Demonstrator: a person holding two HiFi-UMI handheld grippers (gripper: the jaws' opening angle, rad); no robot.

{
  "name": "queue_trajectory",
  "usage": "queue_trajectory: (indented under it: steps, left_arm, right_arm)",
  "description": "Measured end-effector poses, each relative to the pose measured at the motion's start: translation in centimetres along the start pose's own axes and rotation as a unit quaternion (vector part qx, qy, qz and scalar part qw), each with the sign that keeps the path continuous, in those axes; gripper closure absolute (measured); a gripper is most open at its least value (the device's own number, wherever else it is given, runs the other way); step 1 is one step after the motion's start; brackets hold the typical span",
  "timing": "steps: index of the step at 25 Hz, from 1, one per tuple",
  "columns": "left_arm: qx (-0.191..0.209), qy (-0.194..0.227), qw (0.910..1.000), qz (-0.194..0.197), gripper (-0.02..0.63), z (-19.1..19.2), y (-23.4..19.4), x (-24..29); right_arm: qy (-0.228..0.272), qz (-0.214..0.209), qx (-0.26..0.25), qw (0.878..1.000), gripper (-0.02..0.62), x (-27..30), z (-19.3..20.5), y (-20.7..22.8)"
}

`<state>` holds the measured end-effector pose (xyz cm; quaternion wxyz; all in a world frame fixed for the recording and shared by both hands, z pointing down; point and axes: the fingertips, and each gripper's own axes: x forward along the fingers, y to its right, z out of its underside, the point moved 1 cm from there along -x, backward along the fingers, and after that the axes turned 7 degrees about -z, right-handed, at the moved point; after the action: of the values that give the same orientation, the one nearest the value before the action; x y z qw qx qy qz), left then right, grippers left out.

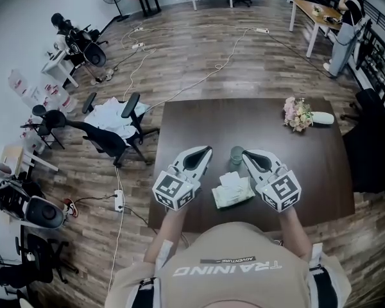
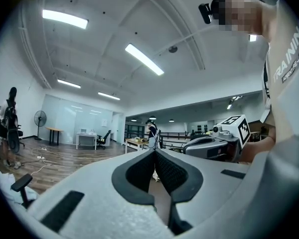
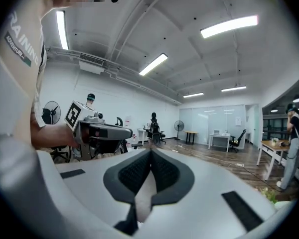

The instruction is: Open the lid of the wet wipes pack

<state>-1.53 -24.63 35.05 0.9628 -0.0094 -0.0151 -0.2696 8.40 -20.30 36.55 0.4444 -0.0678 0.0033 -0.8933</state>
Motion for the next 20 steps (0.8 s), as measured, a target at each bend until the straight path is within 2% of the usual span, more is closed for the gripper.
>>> queue_trajectory:
  steps: [5, 9, 13, 16, 20]
  left_arm:
    - [-0.019, 0.0, 0.9997, 0.015, 0.597, 0.4, 0.5, 0.2]
    - [-0.013, -0.001, 0.9998, 0.012, 0.597, 1.0, 1.1, 0.1]
    - [-0.026, -0.024, 0.9993, 0.014, 0.597, 2.9, 1.6, 0.4]
    - [-0.036, -0.041, 0.9983, 0.019, 0.597, 4.1, 2.5, 0.4]
    - [-0.03, -0.043, 0.9984, 0.02, 0.597, 3.7, 2.8, 0.6]
  right_arm:
    - [0.0, 0.001, -0.001, 1.0, 0.581, -0.1, -0.3, 0.0]
    - [-0.004, 0.009, -0.011, 1.0, 0.581, -0.2, 0.2, 0.0]
    - [-0.019, 0.024, -0.029, 0.999, 0.581, -0.2, 1.4, 0.2]
    - [-0.015, 0.022, -0.019, 0.999, 0.581, -0.7, 1.7, 0.1]
    - [0.006, 0.017, 0.009, 1.0, 0.581, -1.3, 1.5, 0.5]
